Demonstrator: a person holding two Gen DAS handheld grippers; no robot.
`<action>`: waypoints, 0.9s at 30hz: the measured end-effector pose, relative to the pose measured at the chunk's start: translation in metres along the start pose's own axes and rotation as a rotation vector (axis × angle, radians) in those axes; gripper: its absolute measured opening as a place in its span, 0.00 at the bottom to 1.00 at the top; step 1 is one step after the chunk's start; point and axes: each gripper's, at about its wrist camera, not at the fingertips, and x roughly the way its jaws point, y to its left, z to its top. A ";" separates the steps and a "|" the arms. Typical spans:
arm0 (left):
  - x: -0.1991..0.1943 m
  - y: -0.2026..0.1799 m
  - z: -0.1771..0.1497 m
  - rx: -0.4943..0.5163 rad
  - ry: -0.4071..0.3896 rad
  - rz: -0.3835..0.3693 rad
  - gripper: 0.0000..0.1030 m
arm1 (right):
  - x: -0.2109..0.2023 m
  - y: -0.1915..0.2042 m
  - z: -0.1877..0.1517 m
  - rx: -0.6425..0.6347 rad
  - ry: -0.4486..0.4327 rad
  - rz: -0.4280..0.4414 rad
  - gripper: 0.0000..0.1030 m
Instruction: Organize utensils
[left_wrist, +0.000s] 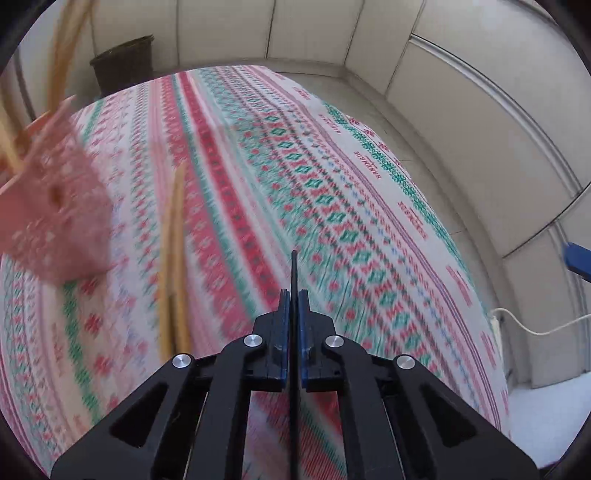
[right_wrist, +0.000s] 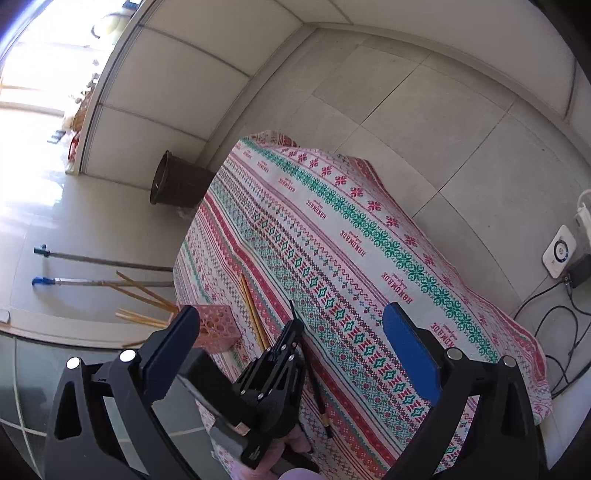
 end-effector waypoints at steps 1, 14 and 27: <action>-0.010 0.007 -0.004 -0.009 0.001 -0.011 0.04 | 0.008 0.007 -0.004 -0.041 0.011 -0.018 0.94; -0.172 0.074 -0.068 -0.004 -0.141 -0.059 0.04 | 0.142 0.071 -0.032 -0.404 0.031 -0.159 0.69; -0.186 0.102 -0.066 -0.075 -0.168 -0.122 0.04 | 0.199 0.093 -0.044 -0.626 -0.052 -0.332 0.69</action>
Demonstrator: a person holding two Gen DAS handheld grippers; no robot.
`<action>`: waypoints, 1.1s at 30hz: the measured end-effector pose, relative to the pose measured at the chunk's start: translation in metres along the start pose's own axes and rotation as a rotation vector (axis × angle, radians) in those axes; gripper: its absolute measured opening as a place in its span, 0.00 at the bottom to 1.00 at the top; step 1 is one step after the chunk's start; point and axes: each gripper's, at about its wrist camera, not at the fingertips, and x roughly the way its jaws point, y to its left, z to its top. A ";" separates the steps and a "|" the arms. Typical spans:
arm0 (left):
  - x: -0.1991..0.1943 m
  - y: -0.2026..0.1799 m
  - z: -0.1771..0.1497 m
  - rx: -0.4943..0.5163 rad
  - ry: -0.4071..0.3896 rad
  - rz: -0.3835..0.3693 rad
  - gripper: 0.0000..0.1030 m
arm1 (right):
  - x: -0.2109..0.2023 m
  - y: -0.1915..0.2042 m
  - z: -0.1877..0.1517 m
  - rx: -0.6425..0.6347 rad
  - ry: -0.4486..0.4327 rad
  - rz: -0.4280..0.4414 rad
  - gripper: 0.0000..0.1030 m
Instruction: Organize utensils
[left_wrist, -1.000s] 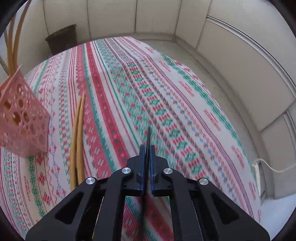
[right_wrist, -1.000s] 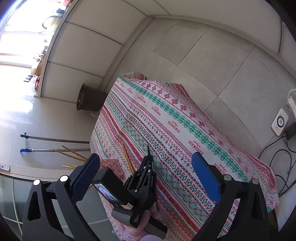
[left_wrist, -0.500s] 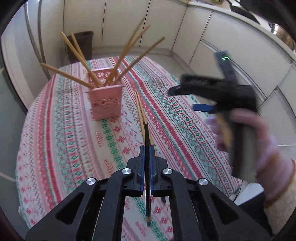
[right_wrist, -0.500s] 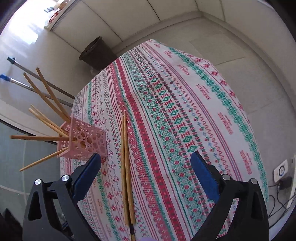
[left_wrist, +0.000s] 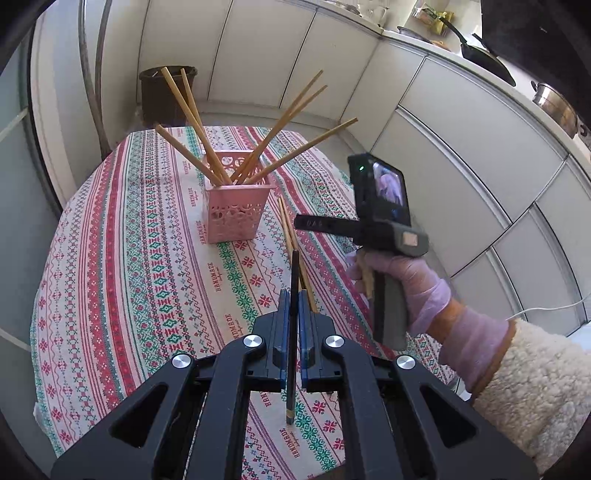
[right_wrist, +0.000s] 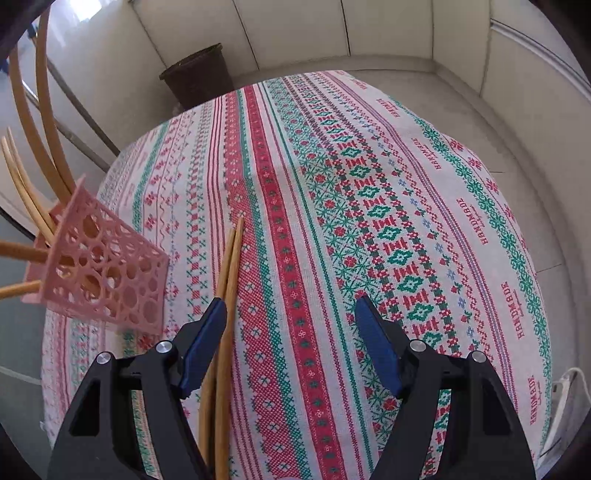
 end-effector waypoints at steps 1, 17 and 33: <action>0.000 0.000 0.000 -0.002 -0.002 -0.001 0.04 | 0.002 0.002 0.000 -0.017 0.001 -0.026 0.69; -0.003 0.006 0.001 -0.007 -0.012 0.009 0.05 | 0.006 0.018 0.002 -0.112 -0.003 -0.017 0.70; 0.149 0.043 0.021 -0.139 0.255 0.202 0.15 | -0.023 -0.039 -0.008 0.086 0.068 0.078 0.75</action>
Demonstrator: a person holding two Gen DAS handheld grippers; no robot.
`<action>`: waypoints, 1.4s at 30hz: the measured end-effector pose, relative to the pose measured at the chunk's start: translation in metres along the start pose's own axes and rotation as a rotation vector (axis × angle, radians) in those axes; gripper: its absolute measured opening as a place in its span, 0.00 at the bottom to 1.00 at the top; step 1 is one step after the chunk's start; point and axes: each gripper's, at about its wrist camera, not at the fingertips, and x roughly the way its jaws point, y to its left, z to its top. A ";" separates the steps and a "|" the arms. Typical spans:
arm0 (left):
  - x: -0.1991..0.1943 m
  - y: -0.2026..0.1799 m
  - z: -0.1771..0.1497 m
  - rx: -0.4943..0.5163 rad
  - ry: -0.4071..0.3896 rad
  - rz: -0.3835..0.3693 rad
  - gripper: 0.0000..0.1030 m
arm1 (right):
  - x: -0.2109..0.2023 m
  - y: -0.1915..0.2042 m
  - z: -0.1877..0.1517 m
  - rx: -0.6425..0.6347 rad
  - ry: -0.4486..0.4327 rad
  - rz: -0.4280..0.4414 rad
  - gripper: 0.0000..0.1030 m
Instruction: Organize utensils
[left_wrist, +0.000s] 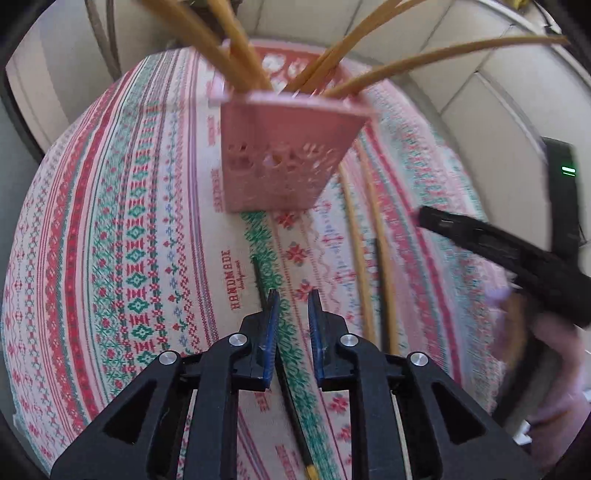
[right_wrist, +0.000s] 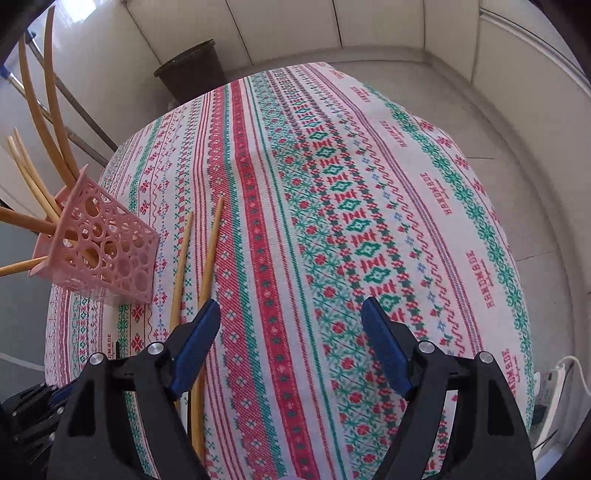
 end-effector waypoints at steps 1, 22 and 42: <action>0.007 0.000 -0.002 -0.003 0.013 0.013 0.11 | 0.000 -0.002 -0.003 0.012 0.012 0.015 0.75; -0.117 0.015 -0.068 0.067 -0.158 -0.082 0.00 | -0.043 0.081 -0.183 -0.279 -0.021 -0.089 0.69; -0.009 0.008 -0.011 -0.024 -0.042 0.130 0.27 | -0.088 0.073 -0.200 -0.287 -0.036 -0.024 0.07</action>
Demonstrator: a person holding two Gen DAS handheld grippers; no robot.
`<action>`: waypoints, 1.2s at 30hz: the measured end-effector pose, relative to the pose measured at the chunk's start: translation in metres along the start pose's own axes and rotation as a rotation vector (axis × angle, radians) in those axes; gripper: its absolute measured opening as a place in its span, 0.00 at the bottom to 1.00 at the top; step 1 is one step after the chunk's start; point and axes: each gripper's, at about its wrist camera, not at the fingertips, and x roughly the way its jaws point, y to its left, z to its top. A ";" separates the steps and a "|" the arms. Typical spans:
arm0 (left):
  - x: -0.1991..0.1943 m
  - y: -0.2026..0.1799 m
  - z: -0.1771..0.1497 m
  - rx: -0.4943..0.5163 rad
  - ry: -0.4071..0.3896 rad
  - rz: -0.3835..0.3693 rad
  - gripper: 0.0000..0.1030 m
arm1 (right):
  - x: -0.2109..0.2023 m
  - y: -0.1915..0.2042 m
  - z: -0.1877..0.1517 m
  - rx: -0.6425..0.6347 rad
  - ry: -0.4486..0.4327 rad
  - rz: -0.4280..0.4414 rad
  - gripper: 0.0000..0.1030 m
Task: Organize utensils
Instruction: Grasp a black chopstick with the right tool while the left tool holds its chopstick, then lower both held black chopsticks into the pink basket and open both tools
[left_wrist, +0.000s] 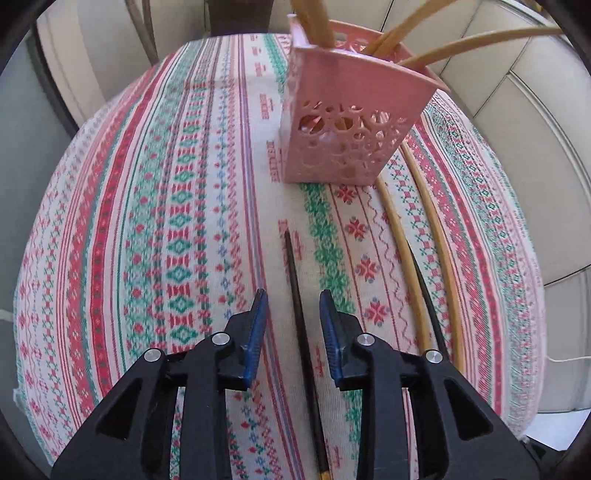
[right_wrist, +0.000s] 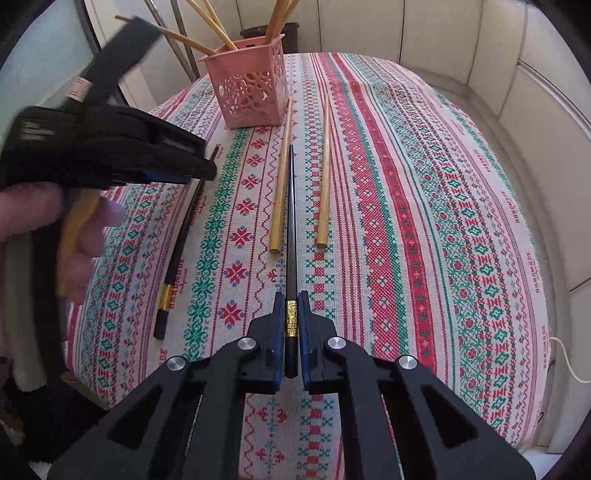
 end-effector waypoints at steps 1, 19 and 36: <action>0.002 -0.004 0.003 0.010 -0.009 0.018 0.27 | -0.004 -0.001 -0.001 -0.001 -0.007 0.001 0.07; -0.112 0.035 -0.020 -0.012 -0.213 -0.182 0.03 | -0.114 -0.020 0.029 0.041 -0.346 0.050 0.07; -0.231 0.024 -0.002 0.035 -0.519 -0.197 0.03 | -0.171 -0.052 0.082 0.162 -0.461 0.201 0.07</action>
